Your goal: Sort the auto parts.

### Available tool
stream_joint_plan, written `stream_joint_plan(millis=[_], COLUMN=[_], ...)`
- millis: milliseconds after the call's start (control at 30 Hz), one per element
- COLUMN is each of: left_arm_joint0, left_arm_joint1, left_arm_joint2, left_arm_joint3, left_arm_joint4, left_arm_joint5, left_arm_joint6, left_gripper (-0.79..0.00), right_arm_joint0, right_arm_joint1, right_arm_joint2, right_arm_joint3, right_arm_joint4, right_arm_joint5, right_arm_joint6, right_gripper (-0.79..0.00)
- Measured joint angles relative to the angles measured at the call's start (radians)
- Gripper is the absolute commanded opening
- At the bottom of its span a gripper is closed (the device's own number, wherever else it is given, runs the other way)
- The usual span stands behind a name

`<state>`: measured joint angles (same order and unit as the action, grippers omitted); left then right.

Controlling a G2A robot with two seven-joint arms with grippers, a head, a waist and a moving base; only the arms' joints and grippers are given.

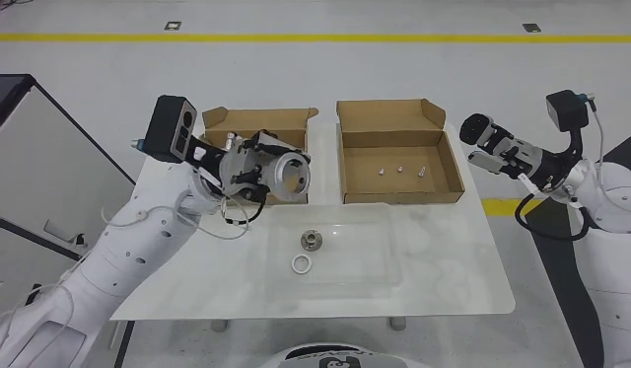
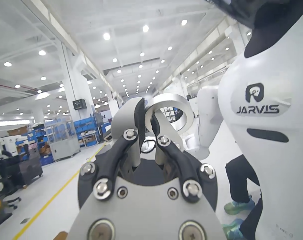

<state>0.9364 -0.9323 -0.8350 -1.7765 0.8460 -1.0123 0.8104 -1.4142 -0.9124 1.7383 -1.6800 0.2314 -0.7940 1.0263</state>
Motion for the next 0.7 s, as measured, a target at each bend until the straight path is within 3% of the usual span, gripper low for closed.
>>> stream_joint_plan(millis=[500,700], left_arm_joint0=[0.026,0.026], left_arm_joint1=[-0.038,-0.051], left_arm_joint2=[-0.024,-0.027], left_arm_joint3=[-0.066,-0.041], left_arm_joint4=[-0.316,-0.31], left_arm_joint5=[0.0,0.0], left_arm_joint6=[-0.002,-0.003], left_gripper=[-0.785,-0.785], right_arm_joint0=[0.0,0.0], right_arm_joint1=[0.0,0.0], right_arm_joint2=[0.0,0.0], right_arm_joint3=[0.0,0.0], right_arm_joint4=[0.0,0.0], right_arm_joint5=[0.0,0.0], right_arm_joint6=[0.0,0.0], right_gripper=[0.0,0.0])
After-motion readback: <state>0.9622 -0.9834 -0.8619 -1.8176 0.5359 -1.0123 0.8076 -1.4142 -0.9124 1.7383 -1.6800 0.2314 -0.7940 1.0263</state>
